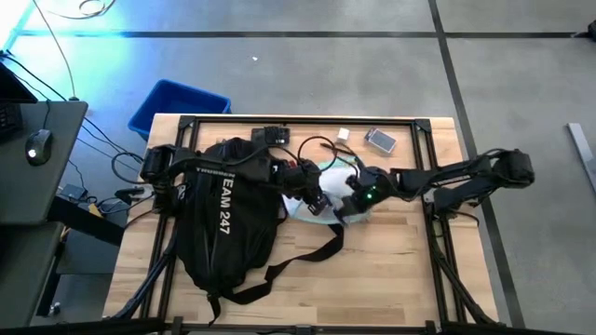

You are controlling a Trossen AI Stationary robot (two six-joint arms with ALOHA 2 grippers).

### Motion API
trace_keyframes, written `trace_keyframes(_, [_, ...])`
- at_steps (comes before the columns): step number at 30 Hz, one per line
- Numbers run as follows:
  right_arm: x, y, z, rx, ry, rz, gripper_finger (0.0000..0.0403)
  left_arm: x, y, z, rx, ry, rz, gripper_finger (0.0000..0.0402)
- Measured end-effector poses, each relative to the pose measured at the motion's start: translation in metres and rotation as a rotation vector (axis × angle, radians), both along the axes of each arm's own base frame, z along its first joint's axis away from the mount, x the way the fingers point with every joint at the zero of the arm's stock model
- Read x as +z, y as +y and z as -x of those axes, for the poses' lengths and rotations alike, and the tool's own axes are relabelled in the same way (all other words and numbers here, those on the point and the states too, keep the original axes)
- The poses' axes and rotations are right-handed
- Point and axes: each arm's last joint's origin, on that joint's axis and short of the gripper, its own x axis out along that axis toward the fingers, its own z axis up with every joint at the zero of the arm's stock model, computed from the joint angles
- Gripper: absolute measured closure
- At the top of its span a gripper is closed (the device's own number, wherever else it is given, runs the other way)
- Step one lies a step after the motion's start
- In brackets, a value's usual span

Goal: Unpack backpack
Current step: Put the violet chocolate into the transparent zip bag, then put the black pen into the transparent zip bag

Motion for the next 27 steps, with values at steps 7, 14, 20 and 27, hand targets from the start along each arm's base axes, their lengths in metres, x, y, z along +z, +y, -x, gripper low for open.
trace_keyframes(7, [0.009, -0.02, -0.01, -0.212, -0.141, 0.099, 0.025, -0.002, -0.004, 0.0, -0.016, 0.013, -0.005, 0.0402])
trace_keyframes(14, [0.009, -0.02, -0.01, -0.237, -0.141, 0.128, 0.0152, -0.003, -0.004, 0.0, -0.016, 0.021, -0.006, 0.0402])
trace_keyframes(20, [0.022, -0.011, -0.013, -0.141, -0.272, 0.112, 0.0135, -0.003, -0.004, 0.001, -0.017, 0.028, -0.007, 0.0402])
trace_keyframes(27, [0.046, 0.004, -0.013, 0.15, -0.526, 0.165, 0.0137, -0.007, -0.004, 0.005, -0.021, 0.083, -0.011, 0.0402])
